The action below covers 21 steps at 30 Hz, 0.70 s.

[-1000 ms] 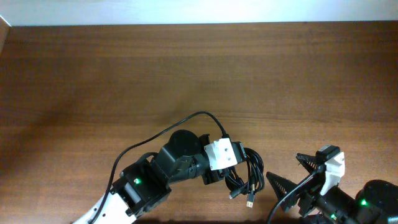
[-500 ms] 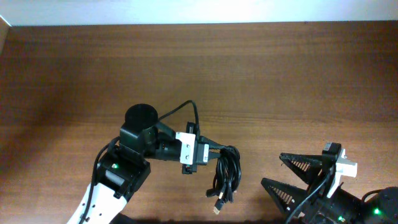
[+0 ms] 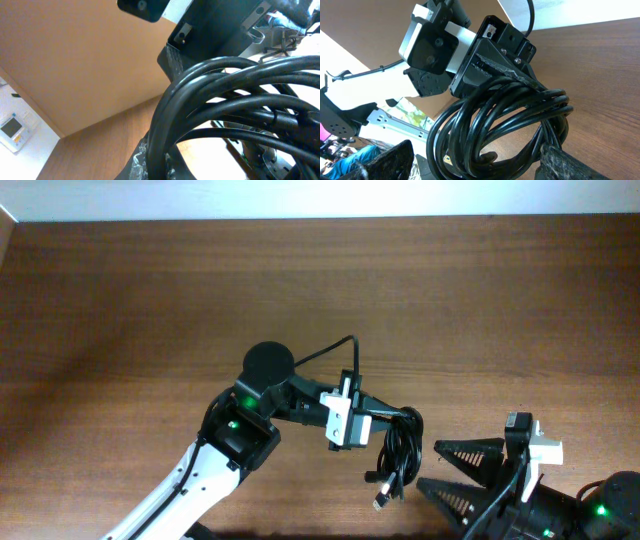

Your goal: Untangle cables

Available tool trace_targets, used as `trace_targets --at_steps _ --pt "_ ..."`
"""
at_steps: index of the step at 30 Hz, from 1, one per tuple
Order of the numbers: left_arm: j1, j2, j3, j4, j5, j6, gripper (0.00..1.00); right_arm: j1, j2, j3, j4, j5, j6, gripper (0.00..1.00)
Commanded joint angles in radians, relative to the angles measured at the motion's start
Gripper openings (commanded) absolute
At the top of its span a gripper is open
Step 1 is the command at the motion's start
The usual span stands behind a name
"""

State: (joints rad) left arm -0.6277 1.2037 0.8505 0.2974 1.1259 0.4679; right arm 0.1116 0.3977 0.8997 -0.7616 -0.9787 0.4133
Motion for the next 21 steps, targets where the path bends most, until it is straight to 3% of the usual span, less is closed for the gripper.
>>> trace_targets --at_steps 1,3,5,11,14,18,21 --pt "-0.035 -0.002 0.020 0.045 -0.068 -0.003 0.00 0.006 0.003 0.002 0.002 -0.035 -0.012 0.64" --pt "-0.058 -0.002 0.020 0.063 -0.161 -0.003 0.00 0.006 0.003 0.002 0.003 -0.035 -0.013 0.64" --pt "-0.076 -0.002 0.020 0.100 -0.164 -0.003 0.00 0.006 0.003 0.002 0.003 -0.034 -0.013 0.59" --pt "-0.113 -0.002 0.020 0.114 -0.162 -0.003 0.00 0.006 0.003 0.002 0.025 -0.030 -0.013 0.30" --pt "-0.138 -0.001 0.020 0.114 -0.162 -0.003 0.00 0.006 0.004 0.002 0.026 -0.003 -0.016 0.27" --pt "-0.158 -0.002 0.020 0.114 -0.162 -0.029 0.00 0.006 0.005 0.002 0.018 0.049 -0.053 0.04" --pt "-0.158 -0.002 0.020 0.113 -0.162 -0.161 0.00 0.006 0.005 0.002 -0.029 0.206 -0.095 0.04"
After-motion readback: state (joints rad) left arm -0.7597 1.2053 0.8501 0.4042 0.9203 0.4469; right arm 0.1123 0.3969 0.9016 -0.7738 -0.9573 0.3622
